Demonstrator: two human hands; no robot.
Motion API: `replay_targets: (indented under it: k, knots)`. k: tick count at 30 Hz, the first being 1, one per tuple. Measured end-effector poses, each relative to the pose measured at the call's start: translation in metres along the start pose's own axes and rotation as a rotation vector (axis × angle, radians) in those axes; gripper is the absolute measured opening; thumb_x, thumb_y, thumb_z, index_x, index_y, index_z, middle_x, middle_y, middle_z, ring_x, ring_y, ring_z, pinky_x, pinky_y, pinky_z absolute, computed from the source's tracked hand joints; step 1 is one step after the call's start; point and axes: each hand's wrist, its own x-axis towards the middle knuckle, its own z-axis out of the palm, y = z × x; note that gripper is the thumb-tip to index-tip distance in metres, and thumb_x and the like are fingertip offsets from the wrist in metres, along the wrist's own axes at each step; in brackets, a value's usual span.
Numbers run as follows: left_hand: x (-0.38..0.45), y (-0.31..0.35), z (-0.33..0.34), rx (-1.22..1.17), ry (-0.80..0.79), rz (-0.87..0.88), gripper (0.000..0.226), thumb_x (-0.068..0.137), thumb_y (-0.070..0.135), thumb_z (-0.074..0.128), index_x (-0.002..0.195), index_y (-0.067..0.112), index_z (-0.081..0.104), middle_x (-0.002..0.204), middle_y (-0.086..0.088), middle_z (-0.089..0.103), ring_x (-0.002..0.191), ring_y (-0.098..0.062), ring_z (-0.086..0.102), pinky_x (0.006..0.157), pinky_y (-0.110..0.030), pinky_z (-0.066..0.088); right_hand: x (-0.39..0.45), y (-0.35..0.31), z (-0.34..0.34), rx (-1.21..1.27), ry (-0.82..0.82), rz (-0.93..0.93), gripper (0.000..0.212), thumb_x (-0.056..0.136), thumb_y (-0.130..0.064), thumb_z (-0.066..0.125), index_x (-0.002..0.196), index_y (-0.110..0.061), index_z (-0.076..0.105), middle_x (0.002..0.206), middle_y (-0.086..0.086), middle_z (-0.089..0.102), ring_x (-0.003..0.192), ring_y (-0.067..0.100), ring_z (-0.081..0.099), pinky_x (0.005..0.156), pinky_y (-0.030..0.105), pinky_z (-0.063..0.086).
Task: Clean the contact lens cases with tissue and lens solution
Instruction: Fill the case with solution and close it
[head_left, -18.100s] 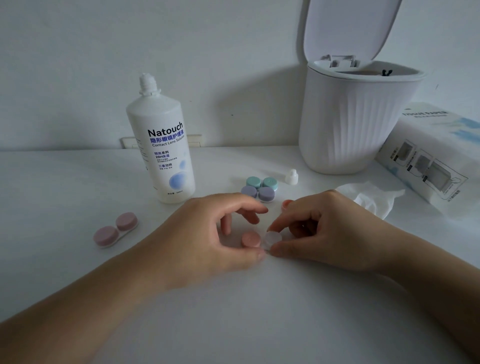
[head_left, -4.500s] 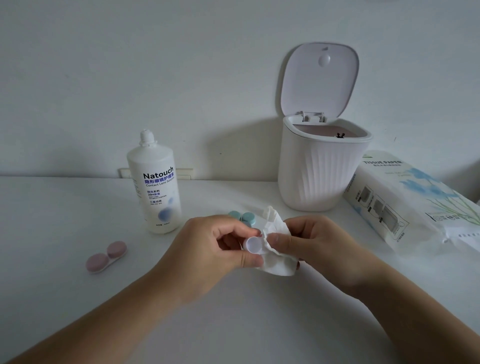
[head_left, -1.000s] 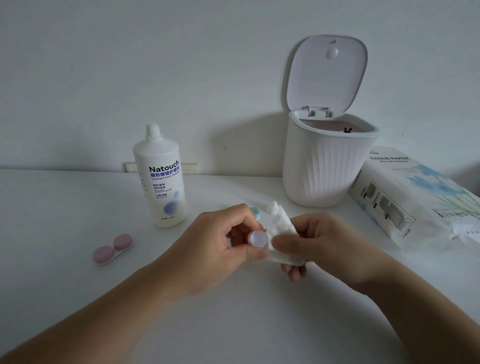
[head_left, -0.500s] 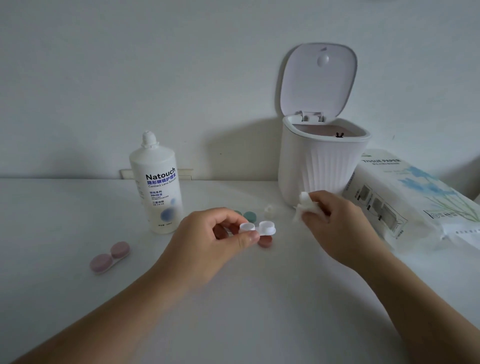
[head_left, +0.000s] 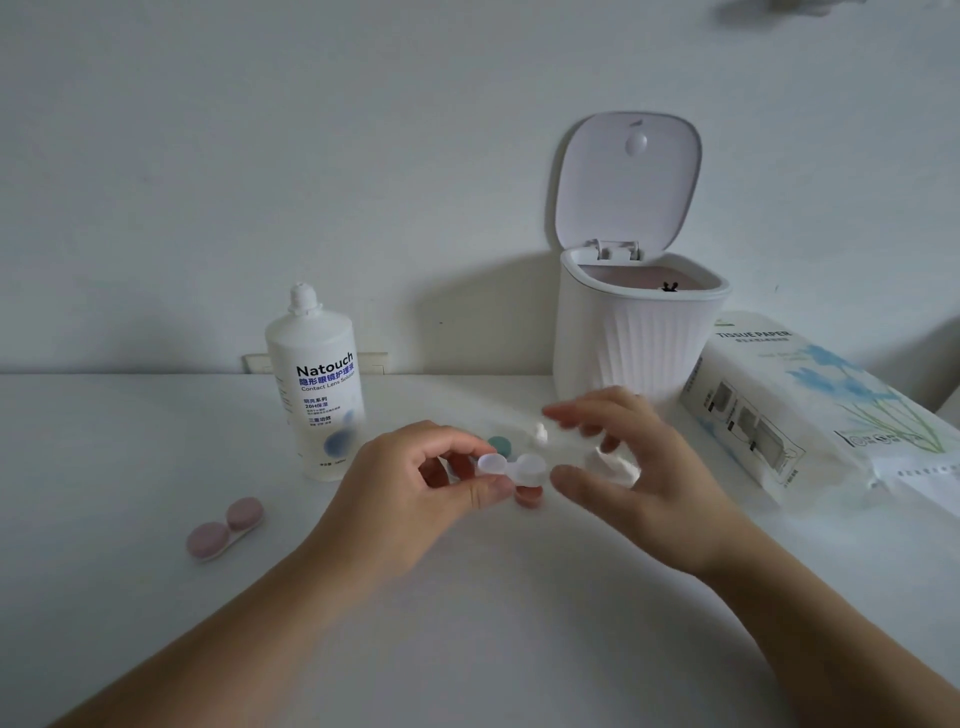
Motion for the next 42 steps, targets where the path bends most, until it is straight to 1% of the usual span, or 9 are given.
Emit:
replay_targets:
  k: [6,11,17,23,29,32,34,37,42]
  knots:
    - [-0.002,0.002,0.004,0.001,-0.011,0.066,0.021,0.069,0.045,0.082,0.084,0.032,0.077,0.079,0.012,0.066,0.062,-0.005,0.053,0.060,-0.012,0.041,0.002,-0.001,0.008,0.171,-0.127,0.100,0.014,0.083,-0.029,0.082,0.097,-0.030,0.079,0.081,-0.002,0.069,0.068,0.004,0.053,0.066,0.025,0.043]
    - [-0.002,-0.001,0.005,0.055,-0.021,0.086,0.019,0.071,0.039,0.087,0.084,0.031,0.076,0.078,0.012,0.063,0.060,-0.006,0.049,0.058,-0.014,0.040,0.001,0.004,0.009,0.192,-0.145,0.126,0.016,0.084,-0.029,0.081,0.097,-0.037,0.078,0.073,-0.014,0.065,0.063,0.003,0.049,0.061,0.018,0.043]
    - [-0.005,0.001,0.005,0.101,0.003,0.141,0.030,0.069,0.056,0.077,0.087,0.033,0.075,0.083,0.011,0.063,0.062,-0.015,0.055,0.061,-0.024,0.047,0.002,0.000,0.007,0.266,-0.176,0.136,0.010,0.084,-0.024,0.081,0.092,-0.030,0.079,0.081,0.003,0.072,0.065,0.006,0.051,0.062,0.023,0.043]
    - [0.003,0.010,-0.007,0.108,0.161,0.220,0.013,0.080,0.035,0.081,0.089,0.028,0.074,0.095,0.014,0.067,0.072,-0.017,0.063,0.063,-0.031,0.058,0.003,0.005,0.007,0.252,-0.151,0.196,0.010,0.082,-0.028,0.082,0.089,-0.021,0.079,0.081,0.005,0.074,0.062,0.007,0.047,0.060,0.020,0.037]
    - [0.005,0.016,-0.042,0.292,0.509,0.448,0.014,0.088,0.028,0.069,0.099,0.019,0.073,0.098,0.008,0.067,0.087,-0.014,0.064,0.080,-0.024,0.050,0.003,0.004,0.015,0.218,-0.109,0.228,0.020,0.080,-0.029,0.084,0.093,-0.041,0.075,0.073,-0.013,0.069,0.060,0.001,0.046,0.059,0.015,0.037]
    - [0.004,0.005,-0.064,0.202,0.697,0.288,0.030,0.086,0.031,0.065,0.116,0.031,0.063,0.112,0.021,0.061,0.105,-0.015,0.061,0.092,-0.026,0.046,0.006,-0.001,0.016,0.293,-0.125,0.252,0.027,0.088,-0.021,0.075,0.092,-0.048,0.076,0.084,-0.003,0.079,0.071,0.009,0.056,0.069,0.024,0.044]
    - [0.008,-0.003,-0.073,0.077,0.720,0.083,0.044,0.080,0.035,0.068,0.122,0.040,0.055,0.119,0.025,0.056,0.115,-0.014,0.056,0.098,-0.033,0.046,0.010,-0.002,0.017,0.269,-0.110,0.256,0.035,0.090,-0.017,0.073,0.084,-0.051,0.076,0.076,-0.011,0.077,0.066,0.003,0.058,0.069,0.015,0.043]
    - [0.013,-0.014,-0.083,-0.032,0.584,-0.170,0.069,0.068,0.048,0.075,0.131,0.044,0.048,0.129,0.025,0.054,0.124,-0.007,0.051,0.105,-0.037,0.043,0.018,-0.007,0.016,0.224,-0.097,0.265,0.025,0.089,-0.019,0.075,0.097,-0.043,0.071,0.073,-0.017,0.076,0.064,-0.008,0.064,0.065,0.002,0.043]
    - [0.018,-0.027,-0.085,-0.180,0.321,-0.294,0.066,0.055,0.048,0.084,0.115,0.054,0.057,0.112,0.019,0.072,0.110,-0.008,0.067,0.091,-0.040,0.055,0.037,-0.009,0.014,0.223,-0.117,0.283,0.015,0.086,-0.019,0.077,0.099,-0.024,0.073,0.086,0.004,0.077,0.088,0.024,0.074,0.087,0.034,0.056]
